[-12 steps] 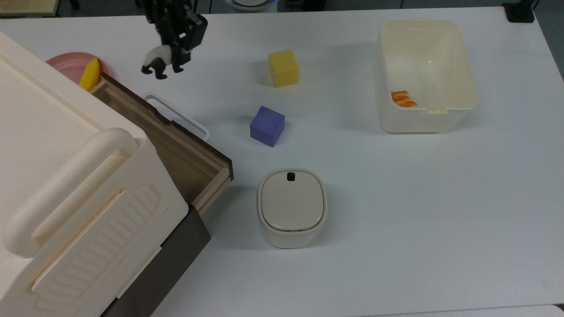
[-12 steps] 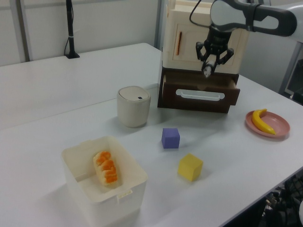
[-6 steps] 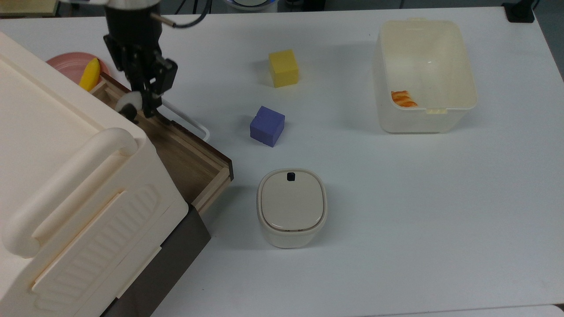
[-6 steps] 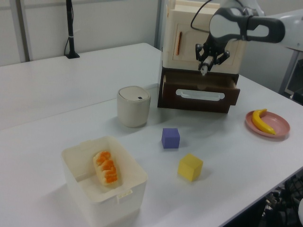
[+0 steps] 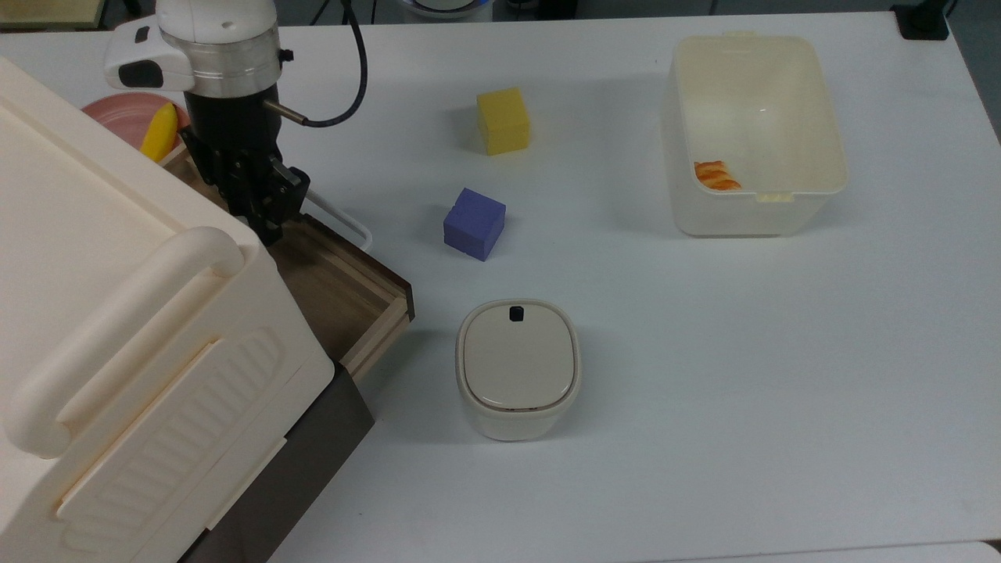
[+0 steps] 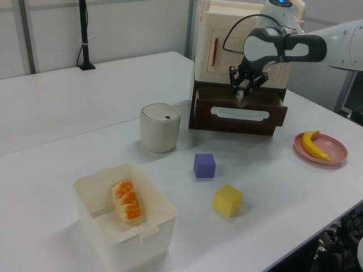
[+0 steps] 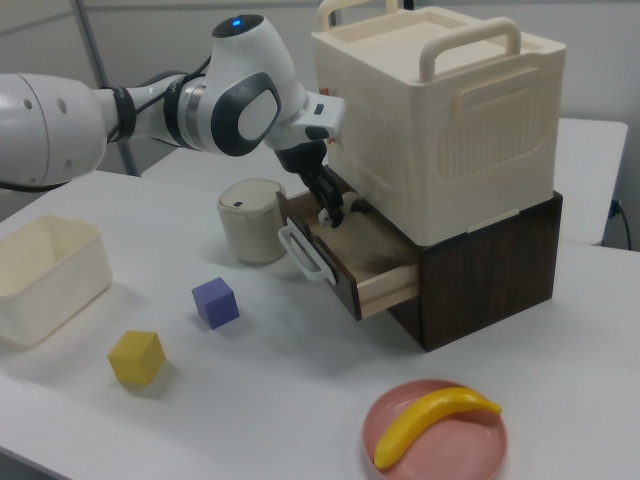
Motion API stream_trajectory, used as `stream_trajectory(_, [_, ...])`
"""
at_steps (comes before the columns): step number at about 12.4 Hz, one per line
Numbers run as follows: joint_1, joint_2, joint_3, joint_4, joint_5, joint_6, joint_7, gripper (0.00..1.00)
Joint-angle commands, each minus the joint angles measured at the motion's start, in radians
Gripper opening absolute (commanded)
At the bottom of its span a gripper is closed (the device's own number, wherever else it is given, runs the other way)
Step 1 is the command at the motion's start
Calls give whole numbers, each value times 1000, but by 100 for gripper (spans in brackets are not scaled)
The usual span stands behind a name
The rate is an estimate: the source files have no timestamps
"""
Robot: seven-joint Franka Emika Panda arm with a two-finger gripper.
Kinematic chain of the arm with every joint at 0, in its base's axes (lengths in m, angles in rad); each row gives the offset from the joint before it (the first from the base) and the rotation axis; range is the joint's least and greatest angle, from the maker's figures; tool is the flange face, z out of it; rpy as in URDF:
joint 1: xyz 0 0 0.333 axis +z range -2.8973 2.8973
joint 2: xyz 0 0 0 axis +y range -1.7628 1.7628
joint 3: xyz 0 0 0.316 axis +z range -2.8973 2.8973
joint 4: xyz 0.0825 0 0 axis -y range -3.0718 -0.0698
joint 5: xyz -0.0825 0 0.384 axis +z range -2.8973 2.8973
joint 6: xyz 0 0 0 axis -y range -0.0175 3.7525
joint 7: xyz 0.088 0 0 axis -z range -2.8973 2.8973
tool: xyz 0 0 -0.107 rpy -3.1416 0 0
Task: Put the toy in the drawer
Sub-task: 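Lower the panda toy into the drawer and open the gripper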
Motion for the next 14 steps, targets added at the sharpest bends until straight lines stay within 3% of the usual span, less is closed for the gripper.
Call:
stream_trajectory(1, [0, 15, -4, 24, -15, 5, -46, 13])
stream_trajectory(5, [-10, 13, -3, 18, -15, 5, -60, 71])
stream_trajectory(6, [-11, 13, -3, 16, -15, 5, -62, 81])
stream_trajectory(10, [-11, 15, -4, 16, -16, 5, -71, 83])
stream_trajectory(12, [-10, 4, -3, 16, -13, -4, -79, 89])
stream_trajectory(14, [3, -40, -3, 16, -12, -99, -75, 93])
